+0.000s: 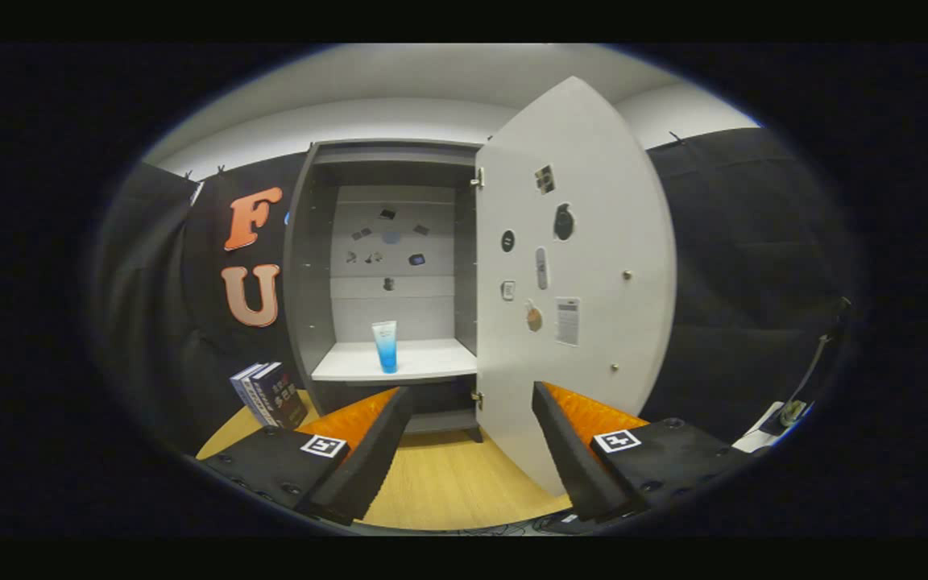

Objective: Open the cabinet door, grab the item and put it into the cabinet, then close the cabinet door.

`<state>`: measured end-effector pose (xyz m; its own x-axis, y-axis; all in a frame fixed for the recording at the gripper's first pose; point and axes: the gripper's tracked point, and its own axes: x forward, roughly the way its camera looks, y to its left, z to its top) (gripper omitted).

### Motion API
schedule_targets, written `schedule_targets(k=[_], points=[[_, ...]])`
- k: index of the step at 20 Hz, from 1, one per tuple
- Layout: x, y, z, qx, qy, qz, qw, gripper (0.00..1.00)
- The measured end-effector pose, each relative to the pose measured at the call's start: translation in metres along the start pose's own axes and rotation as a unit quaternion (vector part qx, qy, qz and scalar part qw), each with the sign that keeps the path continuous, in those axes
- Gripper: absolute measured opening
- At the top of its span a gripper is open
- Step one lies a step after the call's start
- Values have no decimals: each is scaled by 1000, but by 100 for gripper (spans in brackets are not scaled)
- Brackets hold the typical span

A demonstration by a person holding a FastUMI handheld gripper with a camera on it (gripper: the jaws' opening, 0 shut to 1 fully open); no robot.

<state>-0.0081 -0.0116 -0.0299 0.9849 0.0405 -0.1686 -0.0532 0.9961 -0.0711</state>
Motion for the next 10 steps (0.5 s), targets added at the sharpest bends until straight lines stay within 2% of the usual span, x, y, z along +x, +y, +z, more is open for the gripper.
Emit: schedule_targets(k=[6, 10], points=[[-19, -103, -18, 3, 5, -88, 996, 96], [-15, -155, -39, 11, 19, -128, 992, 96]])
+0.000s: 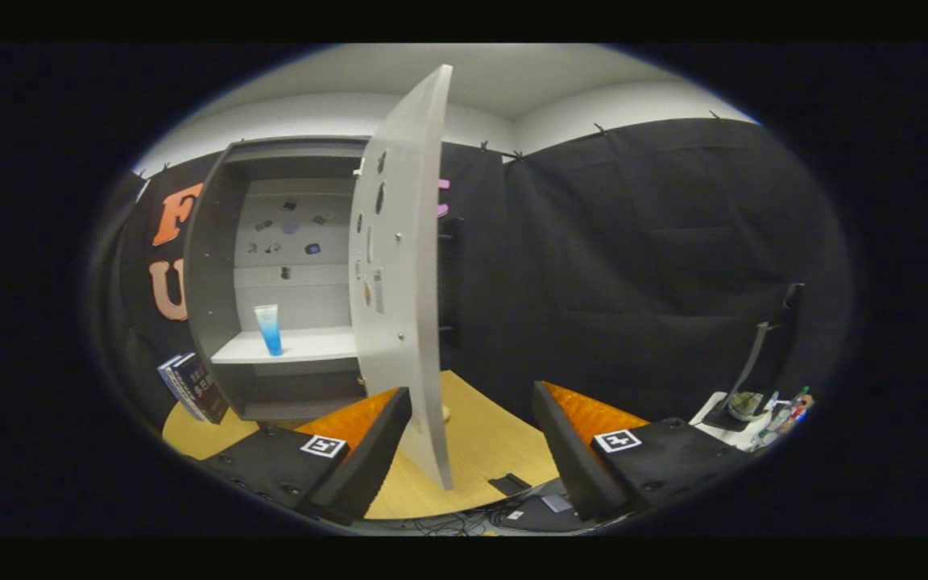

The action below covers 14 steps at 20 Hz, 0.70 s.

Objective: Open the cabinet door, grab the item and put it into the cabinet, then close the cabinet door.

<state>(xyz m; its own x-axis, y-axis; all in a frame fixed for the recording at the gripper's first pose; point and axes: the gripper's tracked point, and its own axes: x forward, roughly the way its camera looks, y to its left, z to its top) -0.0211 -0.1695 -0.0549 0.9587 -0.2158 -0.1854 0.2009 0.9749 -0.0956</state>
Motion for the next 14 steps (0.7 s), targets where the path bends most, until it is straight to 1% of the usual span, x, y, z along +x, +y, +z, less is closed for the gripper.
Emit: schedule_targets(k=[5, 8, 11, 14], points=[[40, -36, -23, 8, 17, -25, 1000, 96], [69, -48, -41, 18, 33, -32, 999, 96], [87, -41, -53, 38, 42, -23, 998, 97], [93, -36, -56, 47, 39, -11, 998, 96]])
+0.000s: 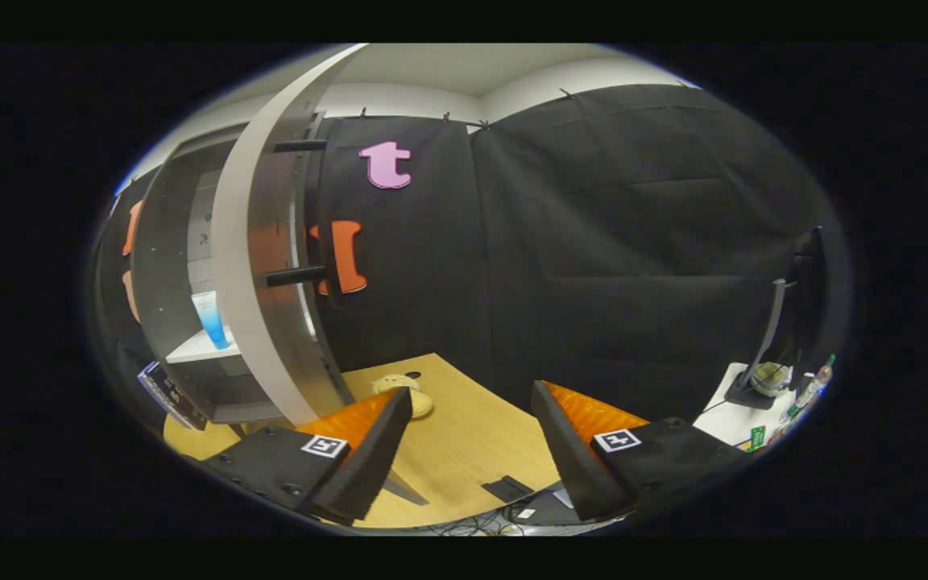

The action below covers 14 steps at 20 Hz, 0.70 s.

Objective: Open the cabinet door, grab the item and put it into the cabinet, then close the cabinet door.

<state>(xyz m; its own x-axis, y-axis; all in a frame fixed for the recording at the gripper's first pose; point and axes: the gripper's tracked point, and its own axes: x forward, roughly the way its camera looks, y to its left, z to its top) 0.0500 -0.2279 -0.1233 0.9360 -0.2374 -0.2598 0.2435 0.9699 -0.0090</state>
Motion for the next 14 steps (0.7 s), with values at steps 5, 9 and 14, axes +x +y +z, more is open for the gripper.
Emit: schedule_targets(k=[5, 9, 14], points=[[-2, 3, 1, -12, -11, -2, 1000, 97], [-7, 11, -1, -10, -13, -9, 1000, 96], [-25, 44, -11, -10, -11, 7, 1000, 96]])
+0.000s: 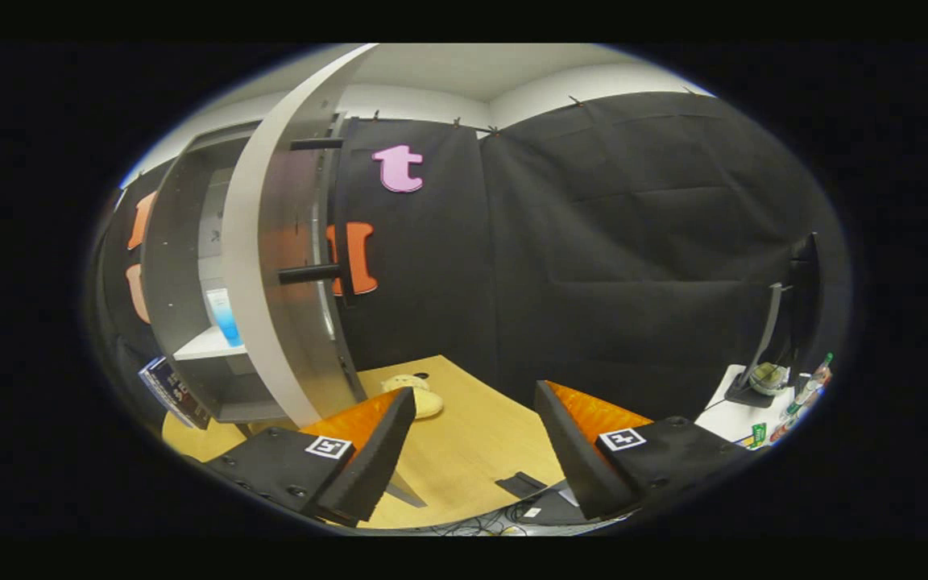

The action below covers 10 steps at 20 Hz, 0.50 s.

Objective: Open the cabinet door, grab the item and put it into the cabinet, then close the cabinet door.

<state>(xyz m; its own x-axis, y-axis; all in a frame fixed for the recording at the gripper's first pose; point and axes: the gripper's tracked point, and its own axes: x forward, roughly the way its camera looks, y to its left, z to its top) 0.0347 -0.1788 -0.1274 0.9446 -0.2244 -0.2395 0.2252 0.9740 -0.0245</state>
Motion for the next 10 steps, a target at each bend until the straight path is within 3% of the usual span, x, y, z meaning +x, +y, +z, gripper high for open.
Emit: schedule_targets(k=[10], points=[[-27, 122, -22, -6, 14, 99, 995, 96]])
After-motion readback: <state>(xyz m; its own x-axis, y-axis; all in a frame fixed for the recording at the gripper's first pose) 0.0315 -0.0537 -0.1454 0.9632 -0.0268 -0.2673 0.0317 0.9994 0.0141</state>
